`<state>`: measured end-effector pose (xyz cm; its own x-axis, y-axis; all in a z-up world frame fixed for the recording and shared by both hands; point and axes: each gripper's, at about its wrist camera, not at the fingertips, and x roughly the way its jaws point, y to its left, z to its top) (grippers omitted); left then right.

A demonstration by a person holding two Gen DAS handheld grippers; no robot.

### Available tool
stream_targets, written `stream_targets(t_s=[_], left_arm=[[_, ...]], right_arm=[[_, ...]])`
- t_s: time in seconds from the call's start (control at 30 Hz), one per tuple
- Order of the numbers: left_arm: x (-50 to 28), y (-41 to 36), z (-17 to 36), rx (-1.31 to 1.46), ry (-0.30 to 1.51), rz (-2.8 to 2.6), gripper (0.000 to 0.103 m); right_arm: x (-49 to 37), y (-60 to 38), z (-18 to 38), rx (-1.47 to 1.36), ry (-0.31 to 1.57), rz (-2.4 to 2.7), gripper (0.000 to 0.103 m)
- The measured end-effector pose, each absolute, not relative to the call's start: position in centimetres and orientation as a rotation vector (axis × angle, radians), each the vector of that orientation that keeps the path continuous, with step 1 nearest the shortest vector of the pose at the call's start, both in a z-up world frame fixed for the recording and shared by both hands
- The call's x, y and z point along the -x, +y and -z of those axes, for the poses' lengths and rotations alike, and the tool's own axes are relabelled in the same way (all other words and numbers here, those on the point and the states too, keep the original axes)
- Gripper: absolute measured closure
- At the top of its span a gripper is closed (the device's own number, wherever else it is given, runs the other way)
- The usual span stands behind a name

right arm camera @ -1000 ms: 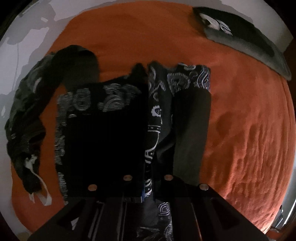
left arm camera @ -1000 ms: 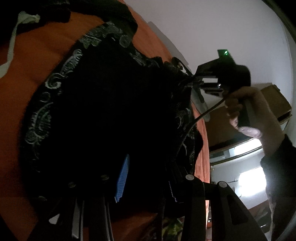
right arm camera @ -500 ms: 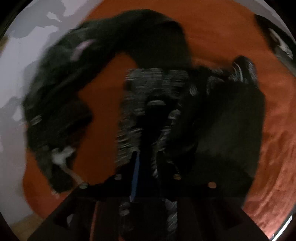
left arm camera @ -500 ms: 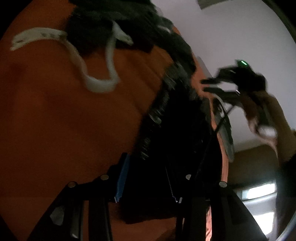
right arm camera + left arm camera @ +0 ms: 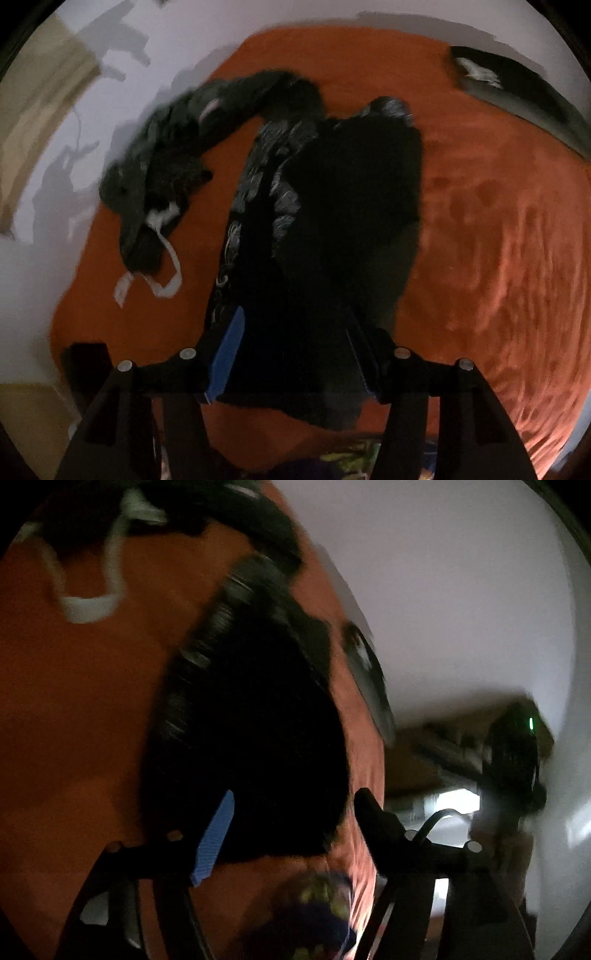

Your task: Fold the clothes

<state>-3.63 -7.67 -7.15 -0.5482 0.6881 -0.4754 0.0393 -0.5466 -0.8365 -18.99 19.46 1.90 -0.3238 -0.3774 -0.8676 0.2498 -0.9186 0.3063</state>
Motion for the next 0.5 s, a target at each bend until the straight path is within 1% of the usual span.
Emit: stream_targets(t_s=[0.03,0.07,0.17,0.27,0.37,0.43,0.5], left_arm=[[3.4,-6.8,6.2,1.156,-1.127,-2.115,0.025],[3.1,-5.9,5.2,1.125,-1.082,-2.097,0.023],[2.0,-3.1,2.2,1.042,-0.921,-2.079,0.022],[1.2,0.6,-0.1,1.001,-0.725,-2.080,0.022],[-0.3,4.2,-1.0,0.988,-0.560,-2.047,0.021],[-1.4,6.1,-1.4,0.968,-0.480,-2.029,0.021],[-2.0,7.0,-1.5,0.922,-0.455,-2.020,0.021]], right_arm=[[18.9,20.9,-3.1,-1.502,-0.212,2.315,0.046],[18.8,22.3,-4.5,-1.461,-0.260,2.354,0.046],[19.1,25.5,-8.7,-1.326,-0.286,2.473,0.046],[20.0,27.0,-12.1,-1.253,-0.251,2.501,0.046],[21.7,27.6,-14.5,-1.244,-0.235,2.497,0.046],[22.5,27.2,-14.7,-1.249,-0.166,2.500,0.046],[23.2,26.7,-14.7,-1.254,-0.090,2.500,0.046]])
